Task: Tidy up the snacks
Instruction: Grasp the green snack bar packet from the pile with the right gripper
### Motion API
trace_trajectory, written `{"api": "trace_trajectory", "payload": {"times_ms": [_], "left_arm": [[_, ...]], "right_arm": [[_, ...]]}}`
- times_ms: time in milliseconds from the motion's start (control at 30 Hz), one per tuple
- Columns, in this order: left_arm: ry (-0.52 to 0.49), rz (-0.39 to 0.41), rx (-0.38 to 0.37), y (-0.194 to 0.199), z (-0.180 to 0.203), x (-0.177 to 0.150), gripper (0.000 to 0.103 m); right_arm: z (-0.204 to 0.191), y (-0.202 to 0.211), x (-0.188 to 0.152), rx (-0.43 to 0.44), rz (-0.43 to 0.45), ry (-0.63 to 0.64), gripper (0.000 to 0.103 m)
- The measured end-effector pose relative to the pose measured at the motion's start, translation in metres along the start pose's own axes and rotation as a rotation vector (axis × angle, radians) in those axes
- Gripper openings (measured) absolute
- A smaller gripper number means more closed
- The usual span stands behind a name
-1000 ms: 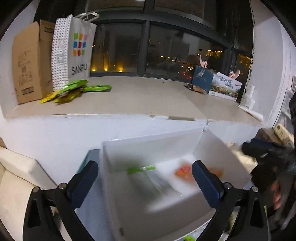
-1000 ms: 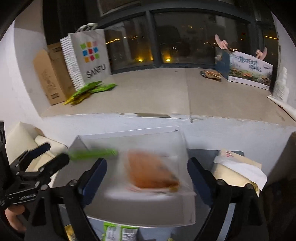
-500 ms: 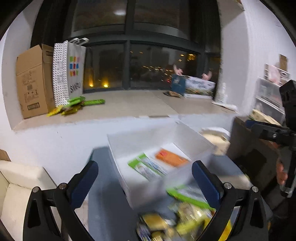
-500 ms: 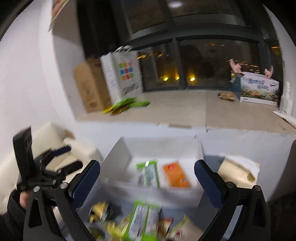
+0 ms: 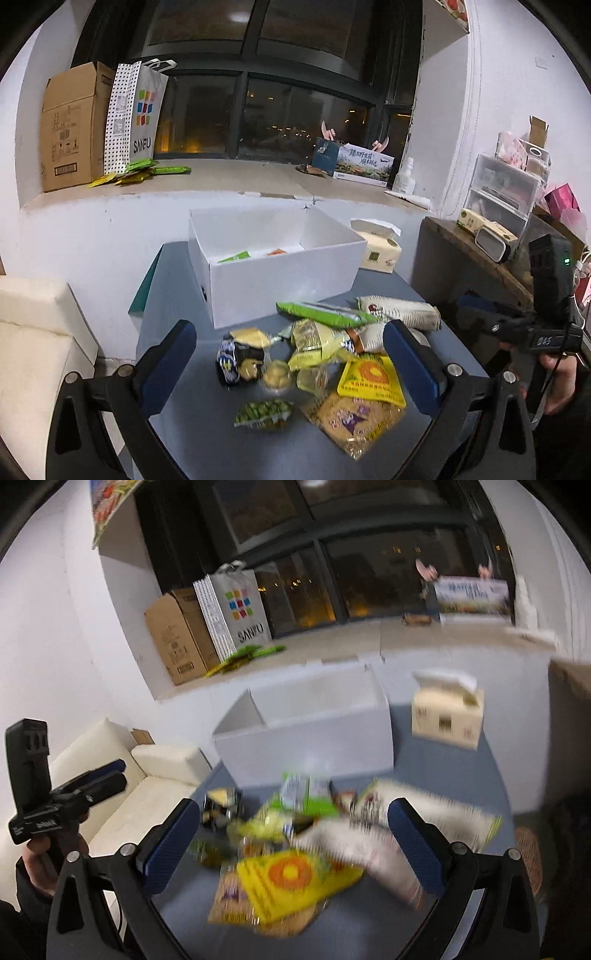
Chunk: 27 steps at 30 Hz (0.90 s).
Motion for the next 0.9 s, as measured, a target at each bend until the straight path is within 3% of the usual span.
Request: {"api": "trace_trajectory", "payload": {"times_ms": [267,567,767,900], "left_arm": [[-0.003,-0.022,-0.007,0.001,-0.002,-0.011,0.103],[0.01,-0.033,-0.006,0.003,-0.015,-0.021,0.103],[0.035,-0.045,0.007,0.003,-0.028,-0.029,0.103],[0.044,-0.06,0.015,-0.002,-0.034,-0.033,0.103]], "right_arm": [[0.004,-0.038,0.004,0.013,-0.11,-0.006,0.103],[0.016,-0.14,0.038,0.024,-0.32,-0.017,0.103],[0.022,-0.191,0.036,0.02,-0.454,-0.039,0.103],[0.021,-0.2,0.028,0.014,-0.49,-0.019,0.103]]}}
Point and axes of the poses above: each gripper's, at about its wrist camera, not at the fingertips, and y roughly against the way its jaws point, z to its right, x to its top, the point moved 3 cm from there along -y, roughly the way its jaws point, and after that the axes turned 5 degrees about -z, right-handed, at the moved point
